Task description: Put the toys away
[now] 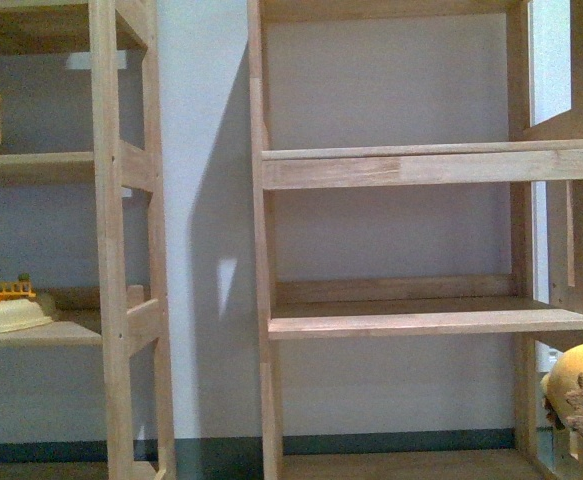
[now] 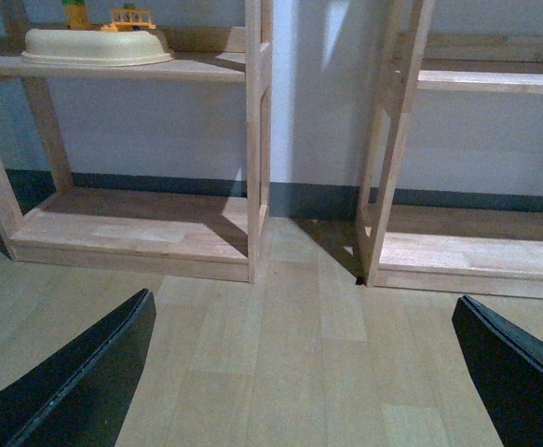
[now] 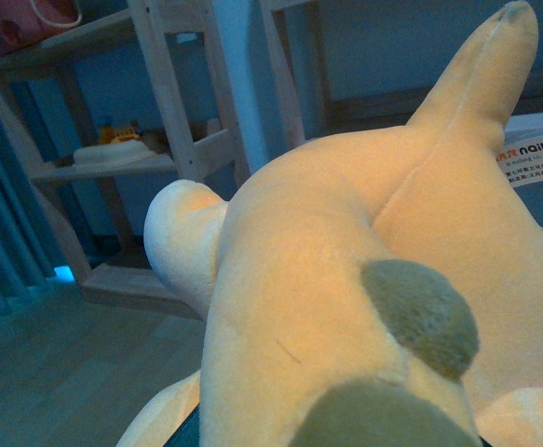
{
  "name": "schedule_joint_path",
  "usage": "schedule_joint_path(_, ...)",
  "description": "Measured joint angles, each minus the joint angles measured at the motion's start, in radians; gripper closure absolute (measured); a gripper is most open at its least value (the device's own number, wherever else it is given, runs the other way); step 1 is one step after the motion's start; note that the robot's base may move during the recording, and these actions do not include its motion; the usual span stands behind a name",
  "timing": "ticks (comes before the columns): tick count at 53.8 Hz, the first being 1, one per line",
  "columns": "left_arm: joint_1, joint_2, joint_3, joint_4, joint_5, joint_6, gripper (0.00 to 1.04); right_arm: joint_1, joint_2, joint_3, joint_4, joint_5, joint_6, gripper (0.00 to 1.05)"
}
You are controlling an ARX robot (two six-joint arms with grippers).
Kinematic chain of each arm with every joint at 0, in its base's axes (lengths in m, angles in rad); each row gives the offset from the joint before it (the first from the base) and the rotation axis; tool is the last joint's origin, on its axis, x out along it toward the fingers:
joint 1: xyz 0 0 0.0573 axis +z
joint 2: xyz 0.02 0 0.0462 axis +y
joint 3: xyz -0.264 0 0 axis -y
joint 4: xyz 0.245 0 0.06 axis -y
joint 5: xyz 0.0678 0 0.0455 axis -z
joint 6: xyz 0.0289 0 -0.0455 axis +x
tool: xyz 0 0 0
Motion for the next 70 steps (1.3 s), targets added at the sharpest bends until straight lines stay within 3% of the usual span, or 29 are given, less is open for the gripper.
schedule_joint_path(70,0.0,0.0,0.0,0.0,0.0,0.0,0.06,0.0,0.001,0.0,0.0,-0.003,0.0,0.86)
